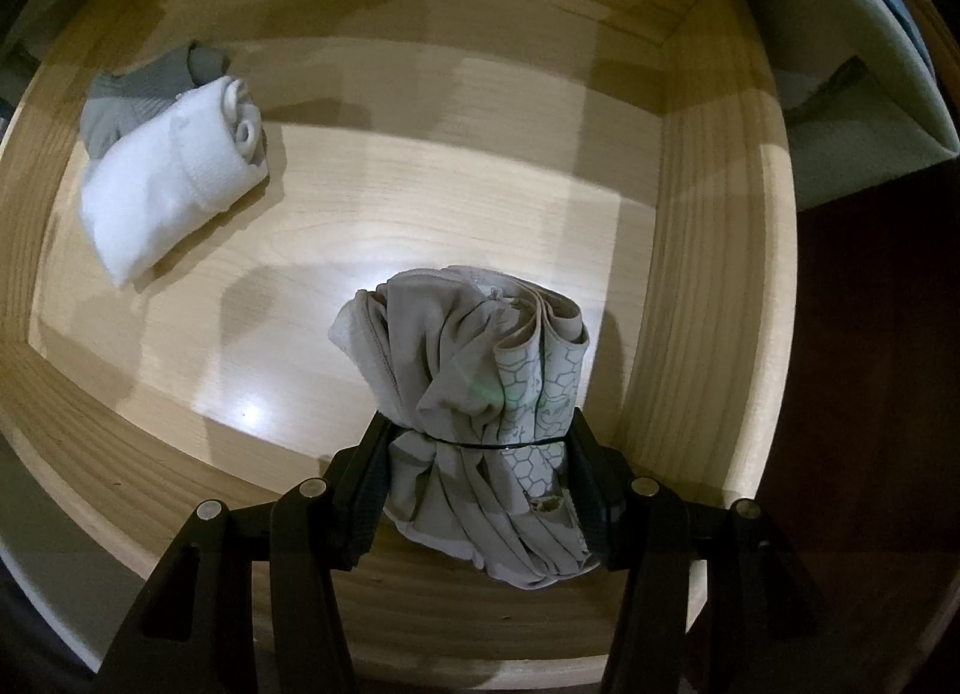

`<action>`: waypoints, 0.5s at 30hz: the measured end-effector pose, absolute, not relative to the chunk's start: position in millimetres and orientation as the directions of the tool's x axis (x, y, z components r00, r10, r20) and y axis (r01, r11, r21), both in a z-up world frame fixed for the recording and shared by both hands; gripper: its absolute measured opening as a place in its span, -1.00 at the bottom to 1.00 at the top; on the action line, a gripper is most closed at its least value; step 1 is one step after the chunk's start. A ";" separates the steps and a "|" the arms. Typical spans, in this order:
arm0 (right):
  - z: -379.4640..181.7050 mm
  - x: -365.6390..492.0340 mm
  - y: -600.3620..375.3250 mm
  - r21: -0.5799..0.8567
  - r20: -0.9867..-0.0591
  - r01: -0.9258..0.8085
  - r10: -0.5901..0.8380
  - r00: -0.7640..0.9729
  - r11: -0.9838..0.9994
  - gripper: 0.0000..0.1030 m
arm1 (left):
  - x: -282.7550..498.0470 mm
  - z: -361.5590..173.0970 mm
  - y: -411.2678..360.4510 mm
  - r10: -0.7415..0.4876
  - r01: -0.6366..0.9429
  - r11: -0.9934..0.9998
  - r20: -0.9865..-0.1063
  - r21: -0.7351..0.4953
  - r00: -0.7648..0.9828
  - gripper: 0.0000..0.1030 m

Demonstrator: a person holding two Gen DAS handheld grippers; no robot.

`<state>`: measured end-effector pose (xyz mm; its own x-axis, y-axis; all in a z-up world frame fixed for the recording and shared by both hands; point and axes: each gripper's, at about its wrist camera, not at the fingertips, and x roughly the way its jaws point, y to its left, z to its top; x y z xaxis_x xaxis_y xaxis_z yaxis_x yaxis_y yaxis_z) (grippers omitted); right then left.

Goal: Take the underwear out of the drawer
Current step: 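Move the empty left tool back over the drawer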

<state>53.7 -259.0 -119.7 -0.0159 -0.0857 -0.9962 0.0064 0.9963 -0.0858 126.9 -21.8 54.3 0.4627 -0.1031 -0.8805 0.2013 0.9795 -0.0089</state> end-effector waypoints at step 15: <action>-108.5 56.8 -275.8 -0.028 -0.999 0.049 -0.029 0.032 0.998 -0.03 | 95.4 -35.3 -4.6 -0.002 0.026 1.000 -0.927 0.008 0.375 0.00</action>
<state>56.8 -275.8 -108.5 0.0323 -0.0291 -0.9991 0.0488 0.9984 -0.0275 95.4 -4.6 -35.3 0.3750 -0.0020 -0.9270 0.0256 0.9996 0.0081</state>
